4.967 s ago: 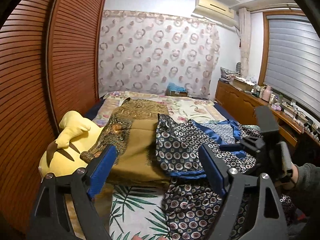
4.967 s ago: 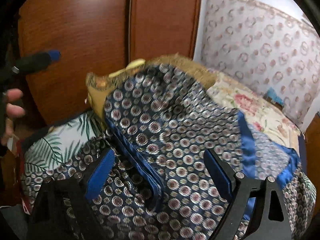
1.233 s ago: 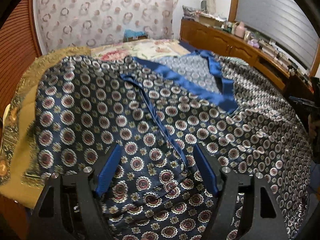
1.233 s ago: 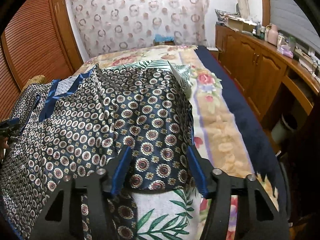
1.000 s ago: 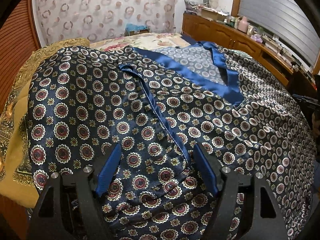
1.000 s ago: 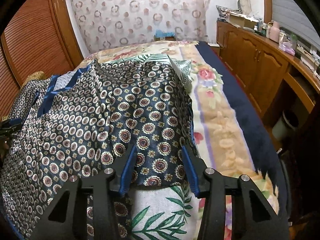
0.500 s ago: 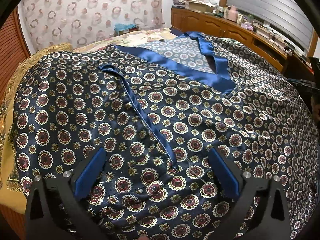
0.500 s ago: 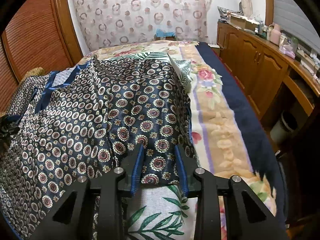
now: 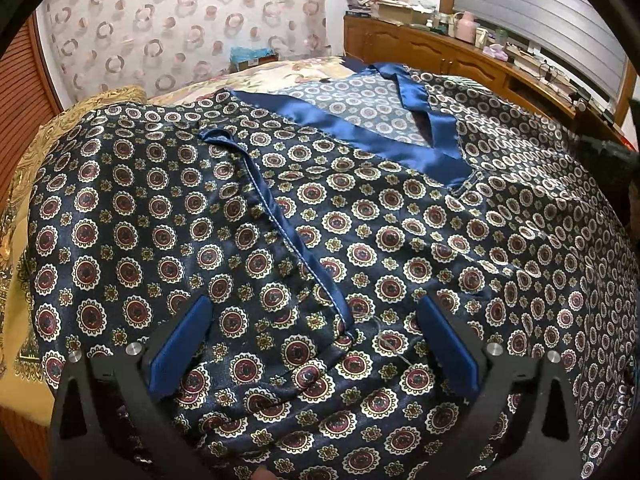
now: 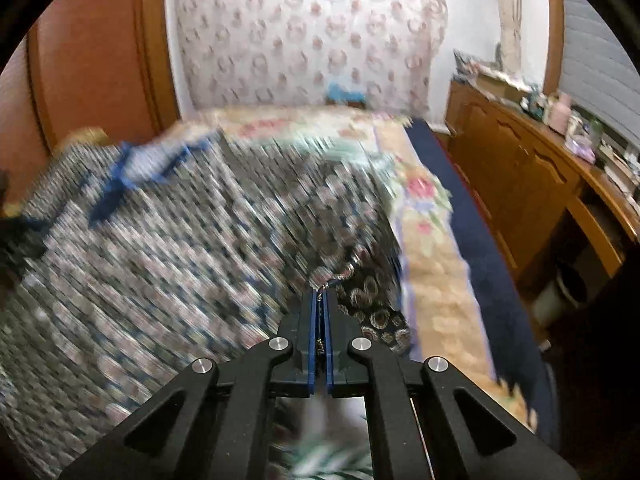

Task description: Fold small clothes

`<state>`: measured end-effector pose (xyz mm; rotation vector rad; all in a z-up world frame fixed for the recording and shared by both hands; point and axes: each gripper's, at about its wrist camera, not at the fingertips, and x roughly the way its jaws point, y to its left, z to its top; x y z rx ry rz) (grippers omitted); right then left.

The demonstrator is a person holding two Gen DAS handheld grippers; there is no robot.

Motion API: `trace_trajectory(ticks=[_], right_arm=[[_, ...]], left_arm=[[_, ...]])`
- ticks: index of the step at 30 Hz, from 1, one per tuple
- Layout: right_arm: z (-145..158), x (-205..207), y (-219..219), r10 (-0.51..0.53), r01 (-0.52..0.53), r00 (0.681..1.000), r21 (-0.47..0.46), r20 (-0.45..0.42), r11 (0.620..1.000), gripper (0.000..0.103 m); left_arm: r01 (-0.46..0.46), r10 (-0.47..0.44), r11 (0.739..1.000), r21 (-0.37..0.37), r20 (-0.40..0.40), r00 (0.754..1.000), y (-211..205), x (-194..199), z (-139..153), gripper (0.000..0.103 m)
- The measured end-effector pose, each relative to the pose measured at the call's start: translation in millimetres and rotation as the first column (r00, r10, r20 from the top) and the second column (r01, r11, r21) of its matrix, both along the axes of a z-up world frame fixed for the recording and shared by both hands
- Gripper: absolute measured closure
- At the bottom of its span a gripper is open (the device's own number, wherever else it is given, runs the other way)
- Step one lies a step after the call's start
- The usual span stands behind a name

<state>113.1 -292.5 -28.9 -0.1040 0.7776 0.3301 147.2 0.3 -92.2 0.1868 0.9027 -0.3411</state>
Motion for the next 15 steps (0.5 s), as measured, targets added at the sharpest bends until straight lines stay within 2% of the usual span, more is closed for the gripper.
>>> trace_trajectory(ticks=[5, 10, 15], right_arm=[[18.2, -8.0, 42.3, 0.11, -0.111, 0.993, 0.031, 0.043, 0.993, 0.1], [-2.9, -15.3, 74.4, 0.187, -0.184, 0.981, 0.06, -0.048, 0.981, 0.1], [-22.5, -16.0, 88.3, 0.208, -0.202, 0.973, 0.065, -0.098, 0.977, 0.1]], left_arm=[[-0.005, 0.005, 1.0, 0.003, 0.002, 1.0, 0.3, -0.9, 0.6, 0.0], [-0.038, 0.037, 0.999, 0.028, 0.042, 0.998, 0.6, -6.1, 4.6, 0.0], [-0.07, 0.074, 0.996, -0.05, 0.085, 0.994, 6.7, -13.7, 15.6, 0.0]])
